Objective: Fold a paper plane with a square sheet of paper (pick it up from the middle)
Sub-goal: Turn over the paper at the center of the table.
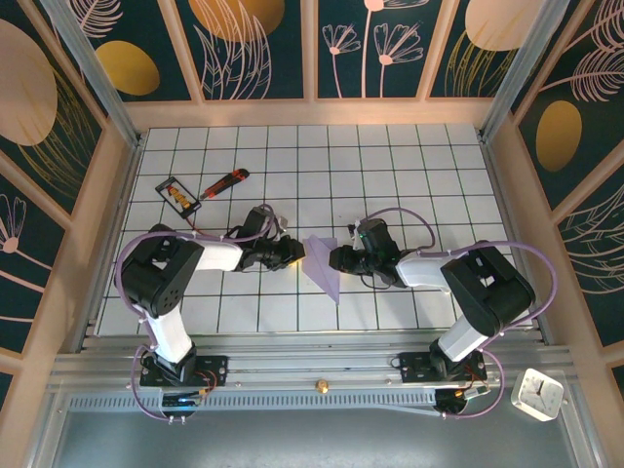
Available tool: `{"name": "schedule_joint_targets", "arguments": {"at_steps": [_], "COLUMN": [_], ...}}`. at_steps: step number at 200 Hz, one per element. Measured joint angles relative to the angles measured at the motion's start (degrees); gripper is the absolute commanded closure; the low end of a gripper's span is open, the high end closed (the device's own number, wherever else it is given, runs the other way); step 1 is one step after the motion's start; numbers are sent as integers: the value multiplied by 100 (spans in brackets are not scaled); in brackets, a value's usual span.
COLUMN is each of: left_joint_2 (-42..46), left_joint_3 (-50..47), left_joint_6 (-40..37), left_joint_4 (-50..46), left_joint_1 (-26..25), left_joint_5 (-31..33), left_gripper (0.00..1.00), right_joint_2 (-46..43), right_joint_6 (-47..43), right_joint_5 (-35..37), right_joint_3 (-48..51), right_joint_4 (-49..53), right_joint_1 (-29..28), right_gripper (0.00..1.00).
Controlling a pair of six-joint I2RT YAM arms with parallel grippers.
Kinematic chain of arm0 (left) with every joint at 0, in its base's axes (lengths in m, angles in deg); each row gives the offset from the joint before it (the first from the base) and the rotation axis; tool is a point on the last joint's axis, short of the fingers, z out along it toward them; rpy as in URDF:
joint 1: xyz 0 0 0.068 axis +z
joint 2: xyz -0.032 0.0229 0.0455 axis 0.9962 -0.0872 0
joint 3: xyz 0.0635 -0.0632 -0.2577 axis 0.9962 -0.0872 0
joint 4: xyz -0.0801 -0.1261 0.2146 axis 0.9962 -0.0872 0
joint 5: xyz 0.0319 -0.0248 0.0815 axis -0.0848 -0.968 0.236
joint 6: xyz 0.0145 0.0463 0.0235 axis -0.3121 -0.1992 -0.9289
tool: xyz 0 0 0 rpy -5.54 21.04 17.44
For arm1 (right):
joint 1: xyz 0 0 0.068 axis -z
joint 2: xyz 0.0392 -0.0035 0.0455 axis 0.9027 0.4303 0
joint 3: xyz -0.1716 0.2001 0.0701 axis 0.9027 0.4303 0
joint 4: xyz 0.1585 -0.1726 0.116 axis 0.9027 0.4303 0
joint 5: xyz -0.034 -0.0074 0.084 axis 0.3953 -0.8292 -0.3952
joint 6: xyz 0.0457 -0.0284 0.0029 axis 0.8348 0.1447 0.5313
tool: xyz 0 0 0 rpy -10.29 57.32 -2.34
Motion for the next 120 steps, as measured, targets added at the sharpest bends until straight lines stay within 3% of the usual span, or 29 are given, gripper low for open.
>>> {"name": "schedule_joint_targets", "arguments": {"at_steps": [80,120], "left_joint_2": [-37,-31], "left_joint_3": [-44,-15], "left_joint_6": [15,33], "left_joint_4": [144,153], "left_joint_1": [9,11], "left_joint_5": [-61,-105], "left_gripper": [79,68], "right_joint_2": [236,243], "right_joint_6": [4,-68], "right_joint_5": [-282,-267], "right_joint_3": [-15,-98], "right_joint_4": [-308,-313], "right_joint_1": [0,0], "right_gripper": [87,100]}}
